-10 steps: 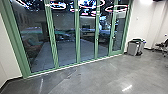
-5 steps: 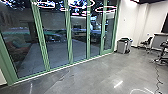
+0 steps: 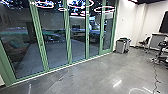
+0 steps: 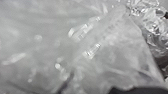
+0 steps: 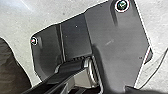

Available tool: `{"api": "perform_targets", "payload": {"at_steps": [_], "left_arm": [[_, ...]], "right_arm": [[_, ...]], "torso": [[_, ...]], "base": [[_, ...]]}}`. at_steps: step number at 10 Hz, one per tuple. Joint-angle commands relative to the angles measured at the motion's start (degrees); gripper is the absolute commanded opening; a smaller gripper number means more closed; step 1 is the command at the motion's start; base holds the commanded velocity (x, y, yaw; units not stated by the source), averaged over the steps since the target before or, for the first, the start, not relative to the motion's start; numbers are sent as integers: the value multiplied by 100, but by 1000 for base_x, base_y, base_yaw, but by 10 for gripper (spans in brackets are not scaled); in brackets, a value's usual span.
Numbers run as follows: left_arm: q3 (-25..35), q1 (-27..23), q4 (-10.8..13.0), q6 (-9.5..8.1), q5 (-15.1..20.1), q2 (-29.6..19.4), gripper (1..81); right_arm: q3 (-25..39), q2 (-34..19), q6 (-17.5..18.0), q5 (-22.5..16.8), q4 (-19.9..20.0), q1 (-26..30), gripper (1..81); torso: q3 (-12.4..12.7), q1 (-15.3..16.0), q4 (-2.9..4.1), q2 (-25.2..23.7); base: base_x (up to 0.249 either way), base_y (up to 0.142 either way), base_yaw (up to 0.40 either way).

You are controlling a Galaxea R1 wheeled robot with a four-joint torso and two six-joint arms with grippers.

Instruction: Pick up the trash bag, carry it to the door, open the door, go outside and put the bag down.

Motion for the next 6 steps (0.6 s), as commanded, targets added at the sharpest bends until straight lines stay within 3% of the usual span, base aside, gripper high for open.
{"api": "perform_targets", "payload": {"at_steps": [1, 6], "left_arm": [[-13, -400, -8, -5, 450, -57, 10], [-13, -400, 1, -5, 442, -31, 10]], "right_arm": [[34, -5, -8, -316, -48, 395, 811], [34, -5, -8, -316, -48, 386, 811]], "torso": [[0, 0, 0, 0], [0, 0, 0, 0]], "base": [[-73, 0, 0], [0, 0, 0]]}}
